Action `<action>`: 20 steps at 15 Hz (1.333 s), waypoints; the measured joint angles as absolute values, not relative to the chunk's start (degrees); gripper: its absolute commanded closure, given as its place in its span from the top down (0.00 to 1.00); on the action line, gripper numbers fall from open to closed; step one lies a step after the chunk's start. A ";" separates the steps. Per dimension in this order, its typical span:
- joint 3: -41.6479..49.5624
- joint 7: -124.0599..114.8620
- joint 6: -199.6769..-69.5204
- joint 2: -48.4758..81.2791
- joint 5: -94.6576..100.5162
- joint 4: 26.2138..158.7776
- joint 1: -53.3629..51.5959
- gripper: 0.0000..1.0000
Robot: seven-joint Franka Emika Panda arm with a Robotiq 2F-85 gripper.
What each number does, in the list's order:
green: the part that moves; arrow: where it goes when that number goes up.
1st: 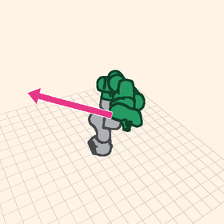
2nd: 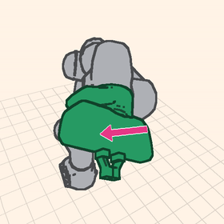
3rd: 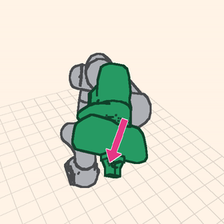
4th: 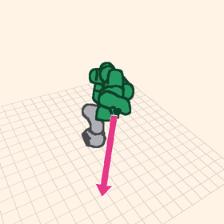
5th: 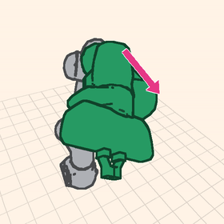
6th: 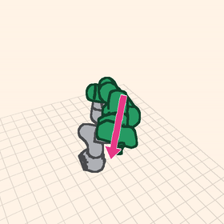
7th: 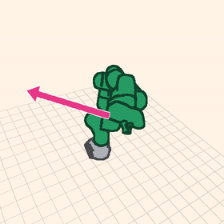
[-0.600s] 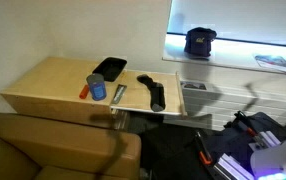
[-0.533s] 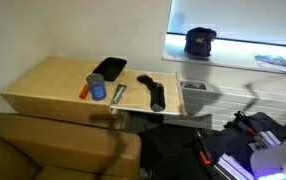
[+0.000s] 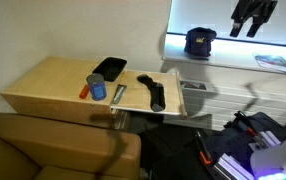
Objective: Put the sock inside the bowl and close the top compartment
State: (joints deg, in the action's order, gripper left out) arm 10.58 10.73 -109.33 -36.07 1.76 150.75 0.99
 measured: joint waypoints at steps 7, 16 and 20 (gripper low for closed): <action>2.38 0.16 -127.80 -32.86 -2.05 159.82 -1.33 1.00; -1.02 -4.27 -142.16 -22.73 -10.74 159.78 -6.20 1.00; -8.14 -15.21 -153.92 -9.90 -7.69 159.12 -7.42 1.00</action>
